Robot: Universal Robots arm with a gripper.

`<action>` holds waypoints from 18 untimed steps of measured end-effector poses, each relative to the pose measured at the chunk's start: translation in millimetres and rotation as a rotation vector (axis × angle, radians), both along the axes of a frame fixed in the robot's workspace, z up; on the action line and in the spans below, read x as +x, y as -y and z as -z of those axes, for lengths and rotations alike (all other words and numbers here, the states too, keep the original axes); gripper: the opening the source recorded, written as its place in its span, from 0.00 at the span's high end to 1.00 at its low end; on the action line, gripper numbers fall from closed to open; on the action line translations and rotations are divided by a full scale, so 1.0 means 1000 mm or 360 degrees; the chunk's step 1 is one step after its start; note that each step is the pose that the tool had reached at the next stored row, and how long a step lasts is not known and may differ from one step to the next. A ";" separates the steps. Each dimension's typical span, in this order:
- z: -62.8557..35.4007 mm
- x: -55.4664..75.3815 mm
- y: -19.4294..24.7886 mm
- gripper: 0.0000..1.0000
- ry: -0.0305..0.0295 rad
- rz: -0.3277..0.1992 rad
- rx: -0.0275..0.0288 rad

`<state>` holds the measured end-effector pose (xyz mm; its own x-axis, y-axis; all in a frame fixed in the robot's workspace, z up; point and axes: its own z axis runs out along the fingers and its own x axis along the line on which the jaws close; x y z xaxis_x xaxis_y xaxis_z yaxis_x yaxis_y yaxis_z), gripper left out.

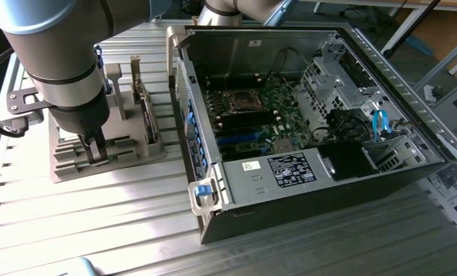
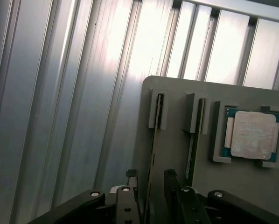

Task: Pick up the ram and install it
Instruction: 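Pick up the ram and move it above insertion slot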

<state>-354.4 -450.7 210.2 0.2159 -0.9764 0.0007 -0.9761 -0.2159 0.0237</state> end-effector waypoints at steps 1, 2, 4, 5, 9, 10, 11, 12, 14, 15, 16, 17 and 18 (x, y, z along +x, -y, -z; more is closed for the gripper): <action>0.0005 0.000 0.0000 0.64 0.00000 0.0000 0.00000; 0.0011 0.000 0.0000 0.64 0.00000 0.0000 0.00000; 0.0019 0.000 0.0000 0.64 -0.00002 0.0000 -0.00002; 0.0022 0.000 0.0000 0.64 -0.00002 0.0000 -0.00002; 0.0024 -0.001 0.0000 0.64 -0.00001 0.0000 -0.00002; 0.0024 -0.001 0.0000 0.64 -0.00002 0.0000 -0.00002; 0.0024 -0.001 0.0000 0.64 -0.00001 0.0000 -0.00001; 0.0024 -0.001 0.0000 0.64 -0.00001 0.0000 -0.00001; 0.0024 -0.001 0.0000 0.65 -0.00001 0.0000 -0.00002; 0.0024 -0.001 0.0000 0.72 -0.00001 0.0000 -0.00001; 0.0024 -0.001 0.0000 0.78 -0.00001 0.0000 -0.00001; 0.0024 -0.001 0.0000 0.78 -0.00001 0.0000 -0.00001; 0.0024 -0.001 0.0000 0.84 -0.00001 0.0000 -0.00002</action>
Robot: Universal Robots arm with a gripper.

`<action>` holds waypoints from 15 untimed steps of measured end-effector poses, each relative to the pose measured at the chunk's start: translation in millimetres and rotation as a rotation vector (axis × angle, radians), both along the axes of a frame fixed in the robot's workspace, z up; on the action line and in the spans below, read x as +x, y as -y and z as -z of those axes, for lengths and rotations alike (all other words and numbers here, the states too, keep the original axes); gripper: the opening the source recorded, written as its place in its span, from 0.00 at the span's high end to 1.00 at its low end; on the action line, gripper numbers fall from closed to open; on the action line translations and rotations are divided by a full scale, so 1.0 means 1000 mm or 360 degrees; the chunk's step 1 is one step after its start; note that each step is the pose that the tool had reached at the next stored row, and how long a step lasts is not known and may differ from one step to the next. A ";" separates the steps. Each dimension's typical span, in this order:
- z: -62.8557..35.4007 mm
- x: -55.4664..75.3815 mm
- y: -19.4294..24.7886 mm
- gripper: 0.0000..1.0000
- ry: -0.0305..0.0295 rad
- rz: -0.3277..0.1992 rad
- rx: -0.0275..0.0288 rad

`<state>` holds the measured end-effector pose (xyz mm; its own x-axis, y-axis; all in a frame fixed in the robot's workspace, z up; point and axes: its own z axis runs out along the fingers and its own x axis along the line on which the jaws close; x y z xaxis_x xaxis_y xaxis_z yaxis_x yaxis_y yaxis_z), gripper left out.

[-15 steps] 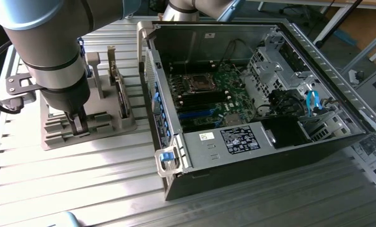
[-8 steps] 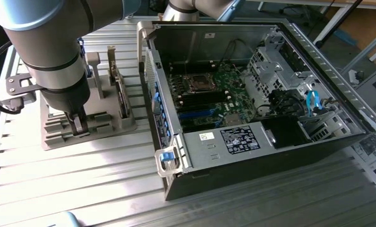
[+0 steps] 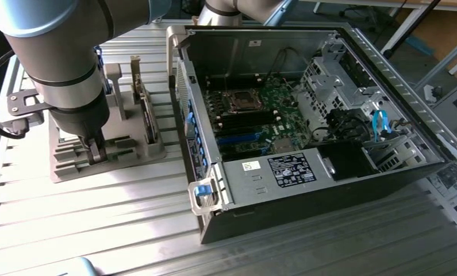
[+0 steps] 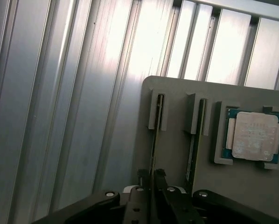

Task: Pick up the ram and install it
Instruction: 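Pick up the ram and move it above insertion slot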

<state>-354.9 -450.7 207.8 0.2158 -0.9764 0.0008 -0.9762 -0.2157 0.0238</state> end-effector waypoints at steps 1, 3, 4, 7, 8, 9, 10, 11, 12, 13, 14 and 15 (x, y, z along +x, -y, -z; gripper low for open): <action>0.0000 0.000 0.0000 0.84 0.00001 0.0000 0.00000; 0.0000 0.000 0.0000 0.87 0.00001 0.0000 0.00001; 0.0000 0.000 0.0000 0.87 0.00000 0.0000 0.00001; 0.0000 0.000 0.0000 0.87 0.00001 0.0000 0.00000; 0.0000 0.000 0.0000 0.87 0.00001 0.0000 0.00000; 0.0000 0.000 0.0000 0.87 0.00000 0.0000 0.00000; 0.0000 0.000 0.0000 0.87 0.00000 0.0000 0.00001; 0.0000 0.000 0.0000 0.87 0.00000 0.0000 0.00001; 0.0000 0.000 0.0000 0.87 0.00000 0.0000 0.00001; 0.0000 0.000 0.0000 0.87 0.00000 0.0000 0.00000; 0.0000 0.000 0.0000 0.87 0.00000 0.0000 0.00000; 0.0000 0.000 0.0000 0.87 -0.00001 0.0000 -0.00001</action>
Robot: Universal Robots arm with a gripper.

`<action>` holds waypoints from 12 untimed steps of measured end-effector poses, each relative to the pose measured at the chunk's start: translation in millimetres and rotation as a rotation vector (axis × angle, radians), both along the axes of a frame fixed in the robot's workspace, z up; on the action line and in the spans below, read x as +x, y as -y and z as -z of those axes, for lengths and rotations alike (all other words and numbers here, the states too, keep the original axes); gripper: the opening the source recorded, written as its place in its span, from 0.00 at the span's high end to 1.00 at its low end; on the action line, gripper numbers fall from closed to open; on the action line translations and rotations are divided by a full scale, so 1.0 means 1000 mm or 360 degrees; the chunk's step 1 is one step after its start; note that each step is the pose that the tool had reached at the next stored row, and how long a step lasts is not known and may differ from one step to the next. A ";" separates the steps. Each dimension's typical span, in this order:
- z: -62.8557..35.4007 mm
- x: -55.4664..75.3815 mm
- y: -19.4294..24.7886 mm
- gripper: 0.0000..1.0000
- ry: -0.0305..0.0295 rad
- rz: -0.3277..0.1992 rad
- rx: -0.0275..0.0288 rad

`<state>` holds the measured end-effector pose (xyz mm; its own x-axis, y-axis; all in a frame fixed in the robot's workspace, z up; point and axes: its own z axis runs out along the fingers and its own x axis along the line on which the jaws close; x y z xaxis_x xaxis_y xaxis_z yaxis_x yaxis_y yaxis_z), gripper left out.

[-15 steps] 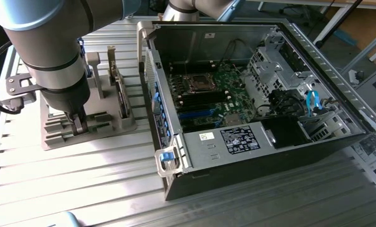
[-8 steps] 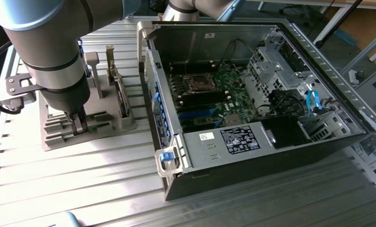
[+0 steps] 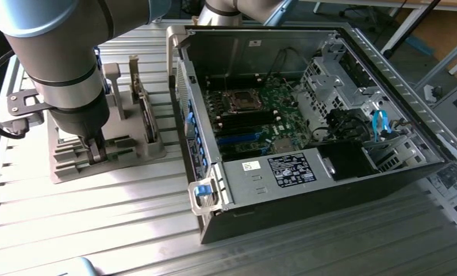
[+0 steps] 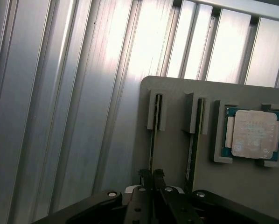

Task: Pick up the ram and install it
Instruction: 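Pick up the ram and move it above insertion slot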

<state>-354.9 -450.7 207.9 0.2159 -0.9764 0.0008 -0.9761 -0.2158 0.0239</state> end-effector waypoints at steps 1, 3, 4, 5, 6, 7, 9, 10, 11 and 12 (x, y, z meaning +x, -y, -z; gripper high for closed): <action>0.0000 0.000 0.0000 0.87 0.00001 0.0000 0.00001; 0.0000 0.000 0.0000 0.87 0.00000 0.0000 0.00000; 0.0000 0.000 0.0000 0.87 0.00001 0.0000 0.00001; -0.0001 0.000 0.0000 0.87 0.00004 0.0000 0.00003; -0.0007 0.000 0.0000 0.87 0.00003 0.0000 0.00002; -0.0019 0.000 0.0000 0.87 0.00000 0.0000 0.00000; -0.0036 0.000 0.0000 0.87 0.00001 0.0000 0.00001; -0.0047 0.000 0.0000 0.87 0.00001 0.0000 0.00001; -0.0059 0.000 0.0000 0.87 0.00001 0.0000 0.00001; -0.0074 0.000 0.0000 0.87 0.00002 0.0000 0.00001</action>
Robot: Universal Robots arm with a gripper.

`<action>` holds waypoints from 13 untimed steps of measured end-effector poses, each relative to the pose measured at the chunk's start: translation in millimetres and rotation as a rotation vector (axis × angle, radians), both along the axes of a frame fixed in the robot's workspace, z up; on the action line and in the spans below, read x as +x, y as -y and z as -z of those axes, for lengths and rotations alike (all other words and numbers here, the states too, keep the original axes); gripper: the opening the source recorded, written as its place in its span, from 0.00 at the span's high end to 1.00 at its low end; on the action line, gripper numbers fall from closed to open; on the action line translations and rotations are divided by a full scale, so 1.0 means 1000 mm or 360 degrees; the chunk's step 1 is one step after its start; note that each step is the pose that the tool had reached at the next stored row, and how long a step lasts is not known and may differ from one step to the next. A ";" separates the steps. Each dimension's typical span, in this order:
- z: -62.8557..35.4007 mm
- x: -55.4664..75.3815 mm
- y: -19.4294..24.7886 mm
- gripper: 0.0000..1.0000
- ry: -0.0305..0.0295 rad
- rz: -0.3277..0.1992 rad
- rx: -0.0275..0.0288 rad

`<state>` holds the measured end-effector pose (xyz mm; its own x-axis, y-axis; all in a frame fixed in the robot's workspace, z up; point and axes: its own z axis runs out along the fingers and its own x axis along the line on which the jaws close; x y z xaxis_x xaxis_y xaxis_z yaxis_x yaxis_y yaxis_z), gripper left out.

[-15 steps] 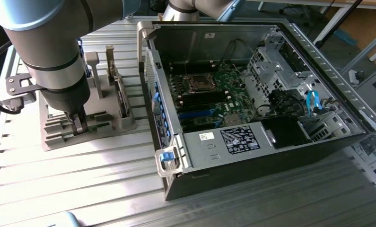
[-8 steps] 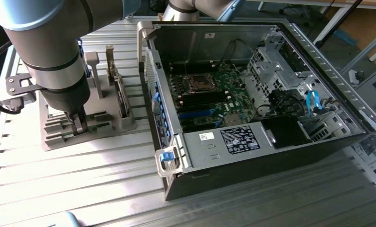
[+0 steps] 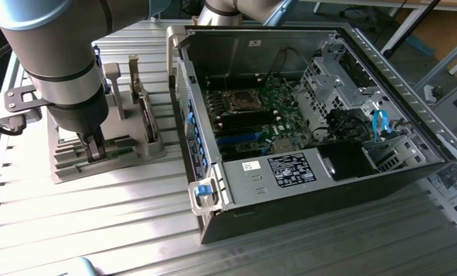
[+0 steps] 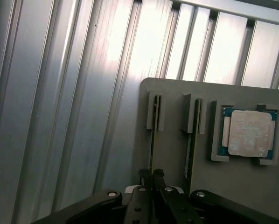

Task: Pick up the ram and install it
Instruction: 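Pick up the ram and move it above insertion slot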

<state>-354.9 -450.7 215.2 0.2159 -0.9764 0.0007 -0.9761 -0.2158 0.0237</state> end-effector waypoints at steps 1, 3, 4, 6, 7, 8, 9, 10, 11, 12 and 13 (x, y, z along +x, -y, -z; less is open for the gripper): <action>-0.0009 0.000 0.0000 0.87 -0.00001 0.0000 0.00000; -0.0021 0.000 0.0000 0.87 0.00000 0.0000 0.00000; -0.0026 0.000 0.0000 0.87 0.00000 0.0000 0.00000; -0.0037 0.000 0.0000 0.87 -0.00001 0.0000 -0.00001; -0.0042 0.000 0.0000 0.87 0.00000 0.0000 0.00000; -0.0046 0.000 0.0000 0.87 0.00002 0.0000 0.00001; -0.0051 0.000 0.0000 0.87 -0.00001 0.0000 -0.00001; -0.0055 0.000 0.0000 0.87 -0.00001 0.0000 0.00000; -0.0060 0.000 0.0000 0.87 0.00000 0.0000 -0.00001; -0.0064 0.000 0.0000 0.87 0.00000 0.0000 0.00000; -0.0069 0.000 0.0000 0.87 0.00000 0.0000 0.00000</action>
<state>-354.9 -450.7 222.1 0.2159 -0.9764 0.0007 -0.9761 -0.2158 0.0238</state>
